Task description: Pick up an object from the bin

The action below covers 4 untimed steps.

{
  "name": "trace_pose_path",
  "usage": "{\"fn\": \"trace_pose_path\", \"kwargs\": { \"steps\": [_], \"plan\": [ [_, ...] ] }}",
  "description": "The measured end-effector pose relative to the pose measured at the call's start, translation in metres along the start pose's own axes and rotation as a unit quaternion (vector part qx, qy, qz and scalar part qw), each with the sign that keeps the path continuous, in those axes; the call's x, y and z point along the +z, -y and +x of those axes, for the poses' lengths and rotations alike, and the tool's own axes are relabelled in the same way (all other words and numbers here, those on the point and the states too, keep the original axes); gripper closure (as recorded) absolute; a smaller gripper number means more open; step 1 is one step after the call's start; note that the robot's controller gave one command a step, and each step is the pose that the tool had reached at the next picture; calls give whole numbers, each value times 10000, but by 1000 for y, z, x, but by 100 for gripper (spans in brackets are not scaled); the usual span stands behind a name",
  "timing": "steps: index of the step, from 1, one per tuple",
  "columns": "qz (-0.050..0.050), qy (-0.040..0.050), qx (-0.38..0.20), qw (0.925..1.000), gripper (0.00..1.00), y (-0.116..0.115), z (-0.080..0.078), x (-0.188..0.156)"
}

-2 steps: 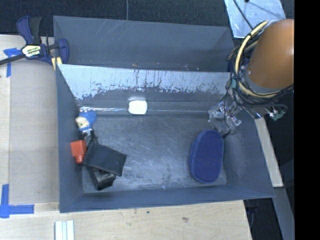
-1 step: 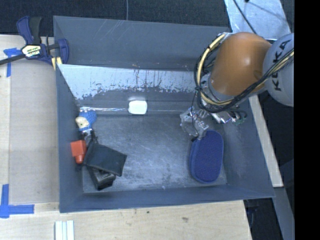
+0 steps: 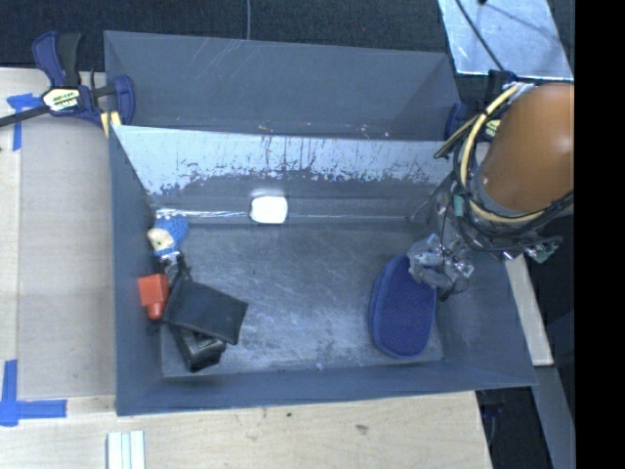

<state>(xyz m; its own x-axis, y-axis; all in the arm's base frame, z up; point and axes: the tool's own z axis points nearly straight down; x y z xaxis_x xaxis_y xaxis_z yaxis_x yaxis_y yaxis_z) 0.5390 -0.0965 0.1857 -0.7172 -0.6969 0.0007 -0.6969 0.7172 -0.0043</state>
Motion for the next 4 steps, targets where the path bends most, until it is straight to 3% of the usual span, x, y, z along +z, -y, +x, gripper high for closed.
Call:
{"fn": "trace_pose_path", "kwargs": {
  "steps": [1, 2, 3, 4],
  "plan": [
    [-36, 3, -1374, 9905, 100, -40, 12, 53],
    [-19, 11, -1372, 9905, 0, -39, 11, 52],
    [-32, -9, -3716, 9284, 0, -39, 12, 115],
    [-16, 7, -3708, 9287, 100, -38, 10, 112]
  ]
}}
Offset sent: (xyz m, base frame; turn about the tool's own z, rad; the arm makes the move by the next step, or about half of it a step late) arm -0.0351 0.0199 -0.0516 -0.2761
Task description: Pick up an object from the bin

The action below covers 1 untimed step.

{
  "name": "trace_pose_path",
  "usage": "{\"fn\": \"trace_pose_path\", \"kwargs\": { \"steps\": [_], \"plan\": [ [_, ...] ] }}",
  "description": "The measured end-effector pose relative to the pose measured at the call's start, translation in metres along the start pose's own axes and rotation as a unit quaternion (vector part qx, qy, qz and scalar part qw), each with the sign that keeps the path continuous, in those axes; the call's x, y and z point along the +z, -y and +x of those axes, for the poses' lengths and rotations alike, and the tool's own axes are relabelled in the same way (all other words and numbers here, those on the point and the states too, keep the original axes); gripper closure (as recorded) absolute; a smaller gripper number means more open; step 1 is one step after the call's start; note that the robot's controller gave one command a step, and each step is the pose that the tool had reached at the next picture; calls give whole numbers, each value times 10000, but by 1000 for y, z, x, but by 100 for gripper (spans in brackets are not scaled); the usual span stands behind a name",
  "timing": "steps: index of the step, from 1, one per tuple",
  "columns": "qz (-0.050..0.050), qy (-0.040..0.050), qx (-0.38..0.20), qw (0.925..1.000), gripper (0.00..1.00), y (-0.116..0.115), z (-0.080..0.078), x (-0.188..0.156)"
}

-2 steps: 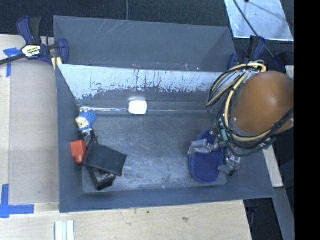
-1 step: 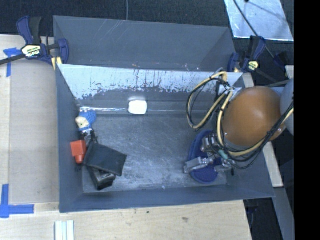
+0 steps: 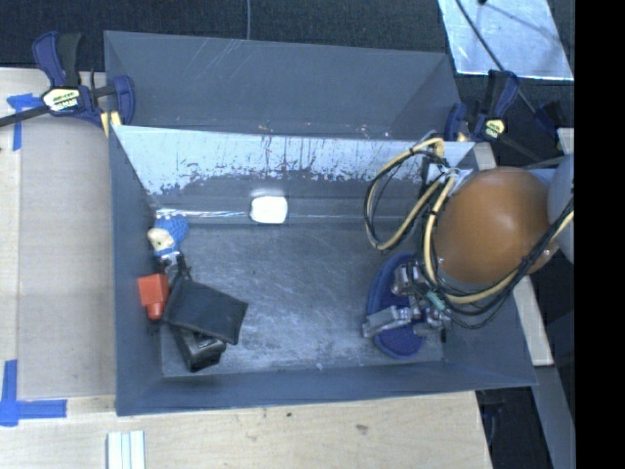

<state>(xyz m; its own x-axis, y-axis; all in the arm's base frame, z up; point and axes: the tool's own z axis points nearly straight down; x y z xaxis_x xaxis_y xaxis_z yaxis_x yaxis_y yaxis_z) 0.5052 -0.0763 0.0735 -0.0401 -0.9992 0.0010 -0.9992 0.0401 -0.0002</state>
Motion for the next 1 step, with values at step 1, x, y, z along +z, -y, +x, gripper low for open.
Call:
{"fn": "trace_pose_path", "kwargs": {
  "steps": [1],
  "plan": [
    [40, 15, -106, 9999, 100, -14, -53, -125]
  ]
}}
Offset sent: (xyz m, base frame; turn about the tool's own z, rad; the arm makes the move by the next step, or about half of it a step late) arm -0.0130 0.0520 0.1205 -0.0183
